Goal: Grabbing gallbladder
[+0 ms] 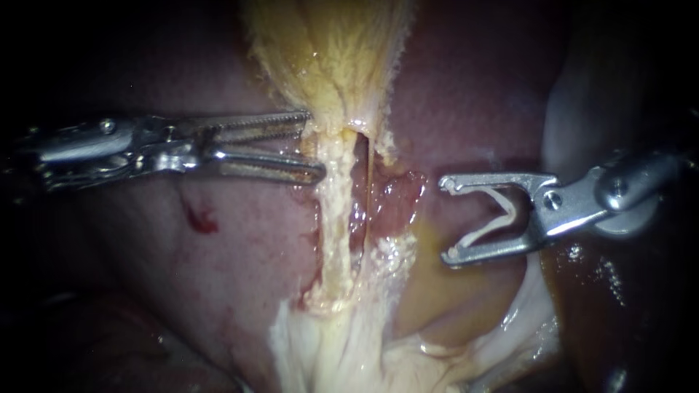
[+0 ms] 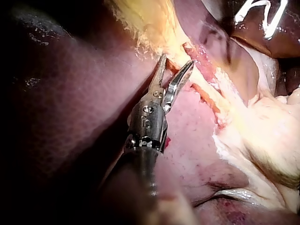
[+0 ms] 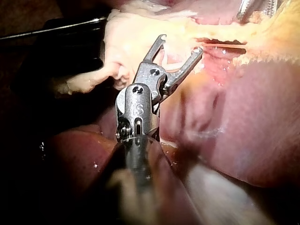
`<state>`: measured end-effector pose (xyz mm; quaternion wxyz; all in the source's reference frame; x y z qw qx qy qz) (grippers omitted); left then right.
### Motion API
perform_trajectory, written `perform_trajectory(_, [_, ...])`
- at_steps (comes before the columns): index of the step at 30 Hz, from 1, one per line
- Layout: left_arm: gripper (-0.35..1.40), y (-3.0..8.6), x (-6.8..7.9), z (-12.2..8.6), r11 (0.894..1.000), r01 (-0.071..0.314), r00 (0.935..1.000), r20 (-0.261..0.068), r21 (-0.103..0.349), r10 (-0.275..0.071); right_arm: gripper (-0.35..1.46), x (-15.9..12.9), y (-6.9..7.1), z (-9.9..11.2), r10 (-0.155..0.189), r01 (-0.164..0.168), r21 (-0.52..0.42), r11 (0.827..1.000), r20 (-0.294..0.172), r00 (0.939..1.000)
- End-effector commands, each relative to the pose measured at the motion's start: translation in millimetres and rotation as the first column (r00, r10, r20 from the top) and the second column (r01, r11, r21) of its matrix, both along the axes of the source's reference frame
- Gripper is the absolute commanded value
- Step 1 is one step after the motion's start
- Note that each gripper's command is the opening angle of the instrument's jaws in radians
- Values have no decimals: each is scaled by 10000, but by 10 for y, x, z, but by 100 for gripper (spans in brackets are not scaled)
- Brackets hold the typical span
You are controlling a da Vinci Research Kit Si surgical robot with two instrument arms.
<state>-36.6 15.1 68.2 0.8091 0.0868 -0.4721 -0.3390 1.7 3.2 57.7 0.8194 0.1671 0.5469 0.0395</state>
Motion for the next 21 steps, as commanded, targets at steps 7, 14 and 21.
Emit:
perform_trajectory(7, [-3,0,2,0,9983,350,9994,-90,461,-346,50,0,0,0,1,-1,-1,10000,3,10000])
perform_trajectory(14, [-35,-2,5,-2,9953,519,9985,-232,818,-502,50,0,0,0,0,0,-1,10000,2,10000])
perform_trajectory(21, [-35,-3,5,-21,9889,452,9990,-70,1418,-446,50,0,0,0,-23,23,11,10000,-12,10000])
